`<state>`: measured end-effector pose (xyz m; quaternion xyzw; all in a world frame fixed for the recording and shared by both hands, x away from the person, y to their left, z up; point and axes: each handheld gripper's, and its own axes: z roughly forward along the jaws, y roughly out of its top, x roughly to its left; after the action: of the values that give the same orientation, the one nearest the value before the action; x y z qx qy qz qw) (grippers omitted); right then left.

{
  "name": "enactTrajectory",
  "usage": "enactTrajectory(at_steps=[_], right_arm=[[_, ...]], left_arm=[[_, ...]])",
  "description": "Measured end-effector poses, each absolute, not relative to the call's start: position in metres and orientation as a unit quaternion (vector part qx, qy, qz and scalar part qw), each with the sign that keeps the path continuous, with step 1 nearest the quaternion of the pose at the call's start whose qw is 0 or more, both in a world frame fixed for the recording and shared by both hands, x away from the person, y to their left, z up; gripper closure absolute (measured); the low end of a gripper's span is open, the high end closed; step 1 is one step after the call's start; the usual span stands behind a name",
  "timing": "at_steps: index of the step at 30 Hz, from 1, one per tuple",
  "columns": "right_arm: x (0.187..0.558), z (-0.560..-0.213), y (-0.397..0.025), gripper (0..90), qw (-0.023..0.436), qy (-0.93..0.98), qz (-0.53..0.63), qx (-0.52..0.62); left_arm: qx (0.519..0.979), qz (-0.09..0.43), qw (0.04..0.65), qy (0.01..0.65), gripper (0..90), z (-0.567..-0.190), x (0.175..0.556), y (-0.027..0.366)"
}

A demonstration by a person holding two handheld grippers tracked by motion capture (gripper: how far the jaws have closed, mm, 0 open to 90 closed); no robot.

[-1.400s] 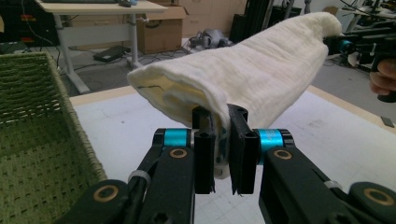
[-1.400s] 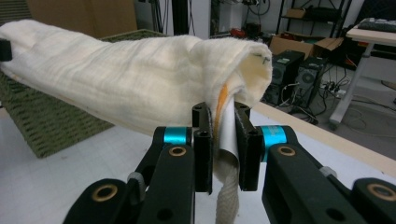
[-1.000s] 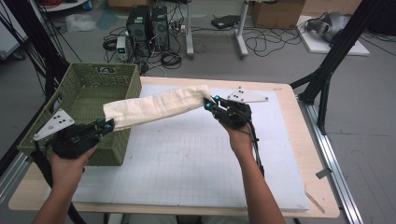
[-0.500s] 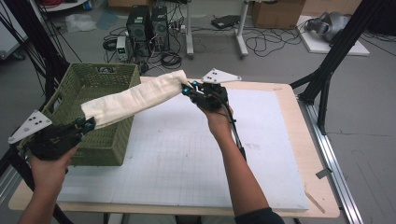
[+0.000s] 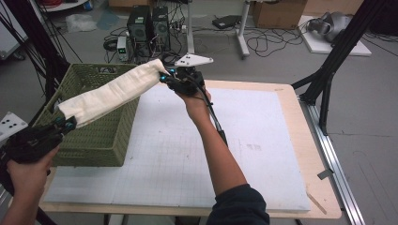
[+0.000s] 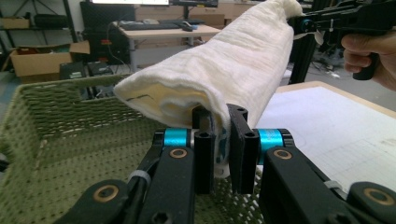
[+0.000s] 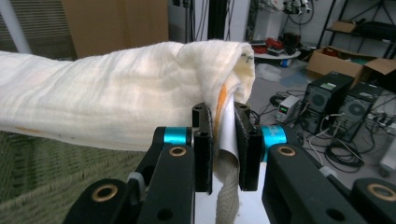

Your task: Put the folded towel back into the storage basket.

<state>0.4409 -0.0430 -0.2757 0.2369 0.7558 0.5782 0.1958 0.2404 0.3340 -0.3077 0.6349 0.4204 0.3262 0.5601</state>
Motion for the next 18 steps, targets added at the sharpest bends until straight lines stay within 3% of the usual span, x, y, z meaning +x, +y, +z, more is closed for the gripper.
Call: enactTrajectory(at_steps=[18], right_arm=[[0.476,-0.262,0.039,80.6,0.184,0.783,0.552,0.217]], left_arm=[[0.619,0.349,0.541,0.449,81.5,-0.316,0.233,0.369]])
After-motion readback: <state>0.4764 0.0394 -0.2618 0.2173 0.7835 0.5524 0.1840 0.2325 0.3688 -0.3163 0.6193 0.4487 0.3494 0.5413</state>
